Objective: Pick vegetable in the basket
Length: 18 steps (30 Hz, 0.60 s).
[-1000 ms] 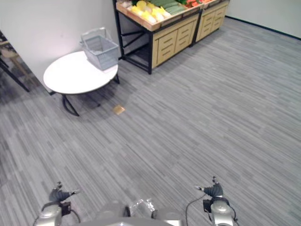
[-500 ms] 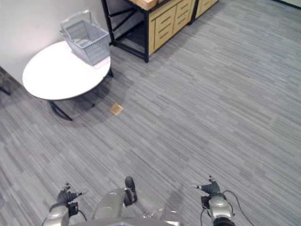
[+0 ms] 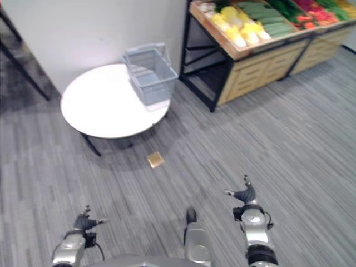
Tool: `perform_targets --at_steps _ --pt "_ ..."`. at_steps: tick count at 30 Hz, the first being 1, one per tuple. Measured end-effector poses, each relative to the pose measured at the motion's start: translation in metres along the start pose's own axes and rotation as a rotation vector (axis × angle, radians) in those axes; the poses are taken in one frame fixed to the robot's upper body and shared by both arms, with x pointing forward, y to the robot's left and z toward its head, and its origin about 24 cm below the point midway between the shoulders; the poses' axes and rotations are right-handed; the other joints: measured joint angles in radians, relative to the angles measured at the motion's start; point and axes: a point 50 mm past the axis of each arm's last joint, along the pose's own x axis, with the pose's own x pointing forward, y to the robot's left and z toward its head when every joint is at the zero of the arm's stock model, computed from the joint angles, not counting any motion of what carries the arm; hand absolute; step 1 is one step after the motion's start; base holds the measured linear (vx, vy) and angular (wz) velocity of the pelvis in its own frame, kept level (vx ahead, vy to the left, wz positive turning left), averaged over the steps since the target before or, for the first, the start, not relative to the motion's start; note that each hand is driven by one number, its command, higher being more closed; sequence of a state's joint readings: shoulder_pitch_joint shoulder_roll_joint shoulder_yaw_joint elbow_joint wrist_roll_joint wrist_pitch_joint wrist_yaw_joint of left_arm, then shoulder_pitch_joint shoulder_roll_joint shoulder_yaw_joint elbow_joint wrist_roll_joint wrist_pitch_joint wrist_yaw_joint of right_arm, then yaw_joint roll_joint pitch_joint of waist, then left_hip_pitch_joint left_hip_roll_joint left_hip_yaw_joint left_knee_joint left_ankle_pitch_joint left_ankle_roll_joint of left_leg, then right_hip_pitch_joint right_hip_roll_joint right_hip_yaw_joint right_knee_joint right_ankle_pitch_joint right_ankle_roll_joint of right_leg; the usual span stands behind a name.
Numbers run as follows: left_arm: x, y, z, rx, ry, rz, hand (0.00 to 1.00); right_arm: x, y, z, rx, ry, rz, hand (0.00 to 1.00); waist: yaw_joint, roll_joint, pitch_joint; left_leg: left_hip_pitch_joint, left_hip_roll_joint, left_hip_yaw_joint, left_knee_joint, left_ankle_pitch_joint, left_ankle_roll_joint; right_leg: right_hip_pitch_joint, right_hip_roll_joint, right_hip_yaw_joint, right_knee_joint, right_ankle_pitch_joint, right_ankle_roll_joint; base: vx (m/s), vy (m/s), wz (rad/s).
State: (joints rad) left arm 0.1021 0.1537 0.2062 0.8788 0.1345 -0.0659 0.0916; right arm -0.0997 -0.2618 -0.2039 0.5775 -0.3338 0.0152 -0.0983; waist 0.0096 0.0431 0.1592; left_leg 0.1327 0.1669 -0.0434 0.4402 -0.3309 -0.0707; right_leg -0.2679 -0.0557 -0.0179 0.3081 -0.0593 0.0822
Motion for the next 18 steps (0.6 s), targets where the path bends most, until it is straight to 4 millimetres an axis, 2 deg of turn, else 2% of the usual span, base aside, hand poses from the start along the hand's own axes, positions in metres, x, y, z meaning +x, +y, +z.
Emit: perform_targets --at_steps 1,2,3,4,5,6,7,9,10,11,12,13,15,16,18 --pt "0.0 -0.004 -0.001 -0.004 0.007 -0.006 0.0 0.007 0.0 0.016 -0.015 -0.048 -0.004 0.0 0.006 0.014 0.012 -0.064 0.018 0.001 0.167 0.052 -0.019 0.037 0.015 -0.011 -0.002 -0.018 -0.016 0.47 -0.319 0.26" --pt "-0.004 -0.008 -0.01 -0.012 0.034 -0.016 0.0 0.013 0.002 0.037 -0.052 -0.111 0.0 0.0 0.011 0.019 0.038 -0.142 0.049 -0.005 0.375 0.166 -0.035 0.116 0.029 -0.036 -0.021 -0.047 -0.045 0.57 -0.323 0.34" --pt "-0.007 -0.013 -0.016 -0.018 0.049 -0.026 0.0 0.017 0.005 0.053 -0.073 -0.16 -0.001 0.0 0.023 0.025 0.053 -0.203 0.089 0.026 0.548 0.179 -0.029 0.206 0.039 -0.05 -0.053 -0.072 -0.065 0.49 -0.234 0.3" --pt "-0.007 -0.014 -0.016 -0.024 0.051 -0.029 0.0 0.019 0.005 0.061 -0.077 -0.183 -0.009 0.0 0.036 0.023 0.058 -0.232 0.107 0.062 0.607 0.171 -0.016 0.246 0.042 -0.054 -0.071 -0.079 -0.074 0.48 -0.198 0.07" --pt "-0.008 -0.014 -0.019 -0.026 0.06 -0.028 0.0 0.022 0.005 0.076 -0.074 -0.223 -0.025 0.0 0.065 0.015 0.059 -0.283 0.128 0.13 0.659 0.154 0.011 0.31 0.039 -0.056 -0.116 -0.085 -0.083 0.44 -0.17 0.0" --pt "-0.009 -0.012 -0.022 -0.028 0.068 -0.022 0.0 0.026 0.002 0.093 -0.074 -0.266 -0.053 0.0 0.08 0.005 0.064 -0.333 0.129 0.191 0.621 0.133 0.025 0.363 0.03 -0.065 -0.17 -0.086 -0.082 0.51 -0.14 0.08" --pt "-0.011 -0.012 -0.025 -0.03 0.077 -0.021 0.0 0.029 -0.003 0.108 -0.092 -0.308 -0.08 0.0 0.088 -0.006 0.064 -0.364 0.107 0.255 0.494 0.109 0.022 0.4 0.013 -0.077 -0.207 -0.088 -0.078 0.41 -0.058 0.21" --pt "-0.012 -0.012 -0.028 -0.037 0.086 -0.017 0.0 0.032 -0.01 0.124 -0.099 -0.349 -0.108 0.0 0.091 -0.016 0.064 -0.389 0.064 0.325 0.295 0.097 0.02 0.437 -0.008 -0.092 -0.237 -0.093 -0.055 0.51 0.077 0.28" --pt "-0.014 -0.012 -0.032 -0.043 0.097 -0.017 0.0 0.034 -0.018 0.14 -0.119 -0.392 -0.139 0.0 0.091 -0.022 0.069 -0.394 0.005 0.378 0.072 0.14 0.024 0.466 -0.035 -0.113 -0.254 -0.113 -0.027 0.58 0.157 0.32" --pt "-0.015 -0.014 -0.034 -0.051 0.105 -0.018 0.0 0.035 -0.023 0.145 -0.134 -0.407 -0.154 0.0 0.091 -0.02 0.067 -0.39 -0.015 0.388 -0.03 0.188 0.023 0.474 -0.039 -0.118 -0.256 -0.125 -0.015 0.59 0.197 0.24" --pt "-0.016 -0.015 -0.037 -0.056 0.114 -0.018 0.0 0.035 -0.028 0.153 -0.146 -0.43 -0.181 0.0 0.107 -0.035 0.071 -0.351 -0.064 0.406 -0.133 0.294 0.119 0.492 -0.062 -0.111 -0.254 -0.148 0.011 0.49 0.155 0.26" --pt "-0.016 -0.016 -0.036 -0.057 0.109 -0.011 0.0 0.035 -0.03 0.162 -0.151 -0.454 -0.188 0.0 0.108 -0.057 0.069 -0.335 -0.095 0.405 -0.164 0.298 0.134 0.481 -0.082 -0.11 -0.229 -0.136 0.01 0.47 0.159 0.29" --pt "-0.017 -0.014 -0.038 -0.059 0.117 0.005 0.0 0.036 -0.036 0.174 -0.148 -0.483 -0.206 0.0 0.111 -0.067 0.071 -0.306 -0.114 0.393 -0.167 0.265 0.16 0.472 -0.096 -0.103 -0.139 -0.119 0.032 0.37 0.141 0.36" --pt "-0.017 -0.014 -0.039 -0.057 0.121 0.006 0.0 0.036 -0.037 0.18 -0.146 -0.496 -0.212 0.0 0.115 -0.069 0.072 -0.284 -0.121 0.39 -0.182 0.259 0.161 0.46 -0.101 -0.104 -0.082 -0.119 0.033 0.38 0.141 0.28" --pt "-0.018 -0.013 -0.042 -0.048 0.127 0.007 0.0 0.034 -0.038 0.2 -0.168 -0.547 -0.224 0.0 0.115 -0.071 0.075 -0.204 -0.135 0.371 -0.247 0.248 0.155 0.365 -0.113 -0.092 0.181 -0.079 0.113 0.35 0.097 0.26"
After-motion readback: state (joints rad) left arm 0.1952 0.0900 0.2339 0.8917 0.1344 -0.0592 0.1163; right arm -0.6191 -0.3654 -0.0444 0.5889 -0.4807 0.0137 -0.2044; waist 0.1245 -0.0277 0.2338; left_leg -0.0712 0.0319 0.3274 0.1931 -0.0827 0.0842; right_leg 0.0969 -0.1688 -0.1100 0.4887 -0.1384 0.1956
